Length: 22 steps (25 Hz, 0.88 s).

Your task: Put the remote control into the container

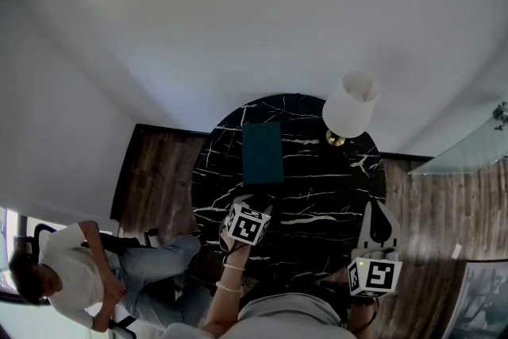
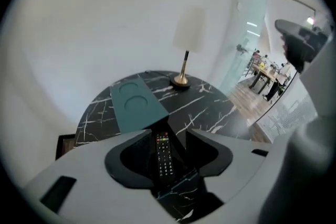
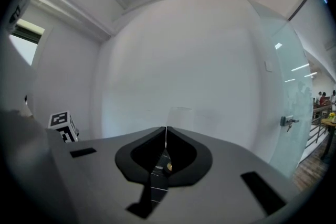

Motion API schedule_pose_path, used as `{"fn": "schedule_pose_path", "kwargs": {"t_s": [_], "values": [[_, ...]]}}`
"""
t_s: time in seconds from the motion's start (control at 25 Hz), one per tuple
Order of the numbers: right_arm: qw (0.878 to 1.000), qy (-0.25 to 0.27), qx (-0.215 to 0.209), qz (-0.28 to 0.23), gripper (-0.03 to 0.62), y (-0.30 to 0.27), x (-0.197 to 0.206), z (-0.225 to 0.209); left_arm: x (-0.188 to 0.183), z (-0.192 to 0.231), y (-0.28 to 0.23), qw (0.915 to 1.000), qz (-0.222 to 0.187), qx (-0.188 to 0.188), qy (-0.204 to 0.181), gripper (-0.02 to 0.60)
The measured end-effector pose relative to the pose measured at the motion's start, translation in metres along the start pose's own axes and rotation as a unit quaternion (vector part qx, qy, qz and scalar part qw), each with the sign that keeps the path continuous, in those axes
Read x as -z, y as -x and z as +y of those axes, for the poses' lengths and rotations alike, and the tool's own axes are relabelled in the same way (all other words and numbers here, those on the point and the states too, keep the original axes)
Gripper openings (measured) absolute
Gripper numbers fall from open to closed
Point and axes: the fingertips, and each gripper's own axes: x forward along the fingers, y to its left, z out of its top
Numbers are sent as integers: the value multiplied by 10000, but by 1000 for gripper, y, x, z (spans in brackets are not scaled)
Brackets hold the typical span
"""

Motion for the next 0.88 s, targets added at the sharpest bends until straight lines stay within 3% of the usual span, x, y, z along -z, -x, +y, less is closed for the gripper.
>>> {"fn": "schedule_pose_path", "kwargs": {"t_s": [0.2, 0.48, 0.76, 0.88], "values": [[9987, -41, -509, -89, 14, -15, -4, 32, -30, -25, 57, 9921, -1251, -67, -99, 161], [9914, -142, -1297, -72, 14, -27, -4, 84, -65, -57, 140, 9629, -2634, -400, -421, 8], [9837, -202, -1784, -136, 14, -28, -8, 120, -89, -65, 208, 9237, -3655, -932, -665, 8], [9811, -270, -1911, -153, 14, -27, -11, 131, -95, -69, 225, 9139, -3839, -1059, -790, 8]]}}
